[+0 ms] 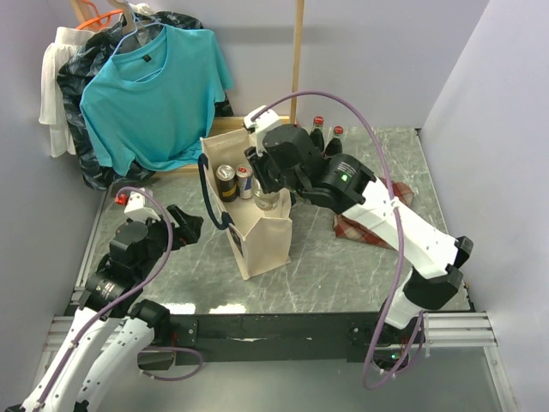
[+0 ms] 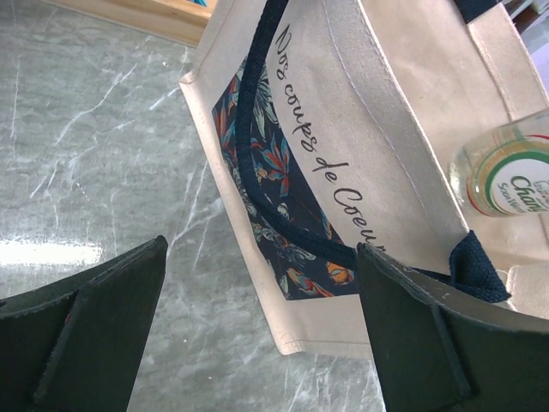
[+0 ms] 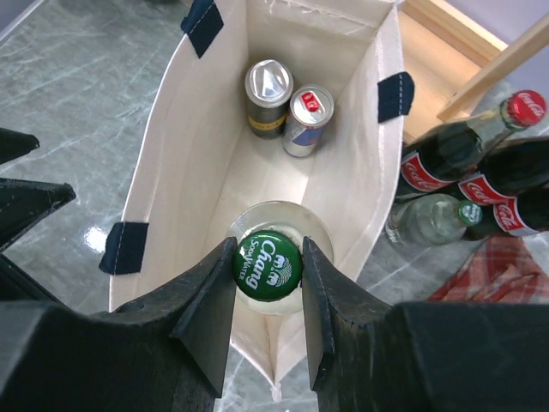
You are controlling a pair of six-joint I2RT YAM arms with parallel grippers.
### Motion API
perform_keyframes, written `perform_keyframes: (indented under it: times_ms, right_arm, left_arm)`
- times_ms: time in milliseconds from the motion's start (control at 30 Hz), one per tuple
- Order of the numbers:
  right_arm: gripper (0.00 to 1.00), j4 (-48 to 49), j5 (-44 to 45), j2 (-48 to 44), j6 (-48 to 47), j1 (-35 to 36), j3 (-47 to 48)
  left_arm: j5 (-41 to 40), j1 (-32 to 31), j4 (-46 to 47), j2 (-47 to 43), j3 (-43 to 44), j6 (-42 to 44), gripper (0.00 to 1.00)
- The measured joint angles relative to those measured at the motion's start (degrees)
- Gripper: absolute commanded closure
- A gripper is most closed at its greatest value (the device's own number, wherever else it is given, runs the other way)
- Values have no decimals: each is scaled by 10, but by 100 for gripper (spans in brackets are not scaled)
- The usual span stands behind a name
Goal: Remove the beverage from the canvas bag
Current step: Take out the drink from the canvas bag, then place the drink at the center of the board.
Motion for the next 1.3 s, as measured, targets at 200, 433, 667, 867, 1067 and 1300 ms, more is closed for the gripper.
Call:
perform_keyframes:
  times_ms: [200, 433, 667, 867, 1067, 1300]
  right_arm:
    - [100, 18, 21, -33, -9, 3, -24]
    - [100, 53, 48, -80, -17, 3, -76]
    - [100, 65, 64, -124, -28, 3, -94]
    - [100, 77, 93, -161, -49, 3, -94]
    - [100, 94, 134, -189, -62, 3, -111]
    - [100, 126, 178, -209, -70, -10, -186]
  left_arm:
    - [0, 0, 0, -4, 0, 0, 4]
    - [0, 0, 0, -4, 0, -1, 4]
    - [0, 0, 0, 0, 0, -2, 4]
    - [0, 0, 0, -2, 0, -3, 4]
    - [0, 0, 0, -1, 0, -4, 4]
    - [0, 0, 0, 5, 0, -4, 4]
